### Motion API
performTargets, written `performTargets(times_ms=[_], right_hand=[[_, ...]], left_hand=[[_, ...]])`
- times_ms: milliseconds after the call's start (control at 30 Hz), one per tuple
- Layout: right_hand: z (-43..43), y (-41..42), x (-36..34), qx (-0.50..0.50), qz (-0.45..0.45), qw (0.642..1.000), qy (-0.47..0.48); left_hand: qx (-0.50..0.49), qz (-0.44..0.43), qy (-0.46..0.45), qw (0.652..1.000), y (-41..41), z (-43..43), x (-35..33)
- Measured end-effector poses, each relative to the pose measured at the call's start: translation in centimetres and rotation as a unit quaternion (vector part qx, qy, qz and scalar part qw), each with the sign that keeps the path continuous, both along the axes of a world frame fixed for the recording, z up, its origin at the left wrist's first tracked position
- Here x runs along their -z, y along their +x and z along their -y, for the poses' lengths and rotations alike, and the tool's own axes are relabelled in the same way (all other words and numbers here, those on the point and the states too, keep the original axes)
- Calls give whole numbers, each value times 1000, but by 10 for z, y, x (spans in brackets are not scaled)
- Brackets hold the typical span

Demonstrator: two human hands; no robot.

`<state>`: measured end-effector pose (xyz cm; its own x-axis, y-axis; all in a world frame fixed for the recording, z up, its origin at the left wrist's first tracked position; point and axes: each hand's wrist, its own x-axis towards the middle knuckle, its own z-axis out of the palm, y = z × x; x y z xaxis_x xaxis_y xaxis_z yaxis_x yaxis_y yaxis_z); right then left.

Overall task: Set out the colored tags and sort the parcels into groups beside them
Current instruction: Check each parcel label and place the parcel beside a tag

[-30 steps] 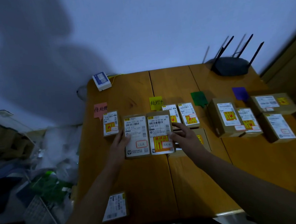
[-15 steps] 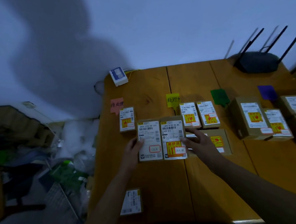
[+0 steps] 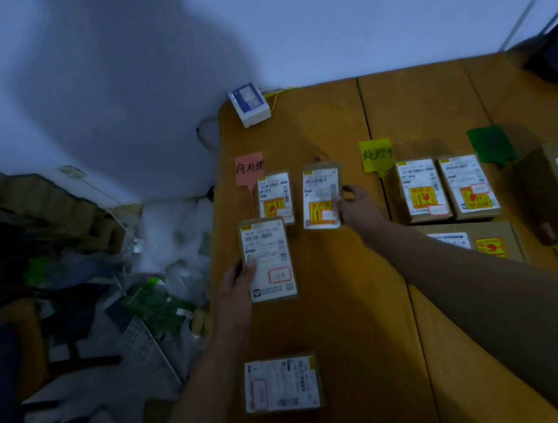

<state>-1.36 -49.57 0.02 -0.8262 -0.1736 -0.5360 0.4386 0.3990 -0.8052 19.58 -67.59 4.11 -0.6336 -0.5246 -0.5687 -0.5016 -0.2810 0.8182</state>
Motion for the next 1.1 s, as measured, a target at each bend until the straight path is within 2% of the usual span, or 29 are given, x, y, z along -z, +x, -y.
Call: performTargets(times_ms=[300,433,533,600,733,900,1100], right_hand=[[43,-19,42,27,-26,997,73],[35,-9,35,36,-35,995,88],[13,11,9,55,-117,985,113],[-7,33,-12,45,-138,988,52],[-51,80,-55,14,-21,989,-148],[-122,93,-86,48,-9,983,-175],[-225,89,-104,77,-44,983,-161]], left_hand=[[14,-42,14,999,-12,22,8],[25,-60,18,998,-19,17,2],[42,-83,23,995,-29,5,-7],[57,-92,19,994,-38,-11,-14],[101,-99,9,990,-62,-59,-30],[145,-127,-3,981,-82,-129,-48],[181,-141,29,973,-87,-225,-65]])
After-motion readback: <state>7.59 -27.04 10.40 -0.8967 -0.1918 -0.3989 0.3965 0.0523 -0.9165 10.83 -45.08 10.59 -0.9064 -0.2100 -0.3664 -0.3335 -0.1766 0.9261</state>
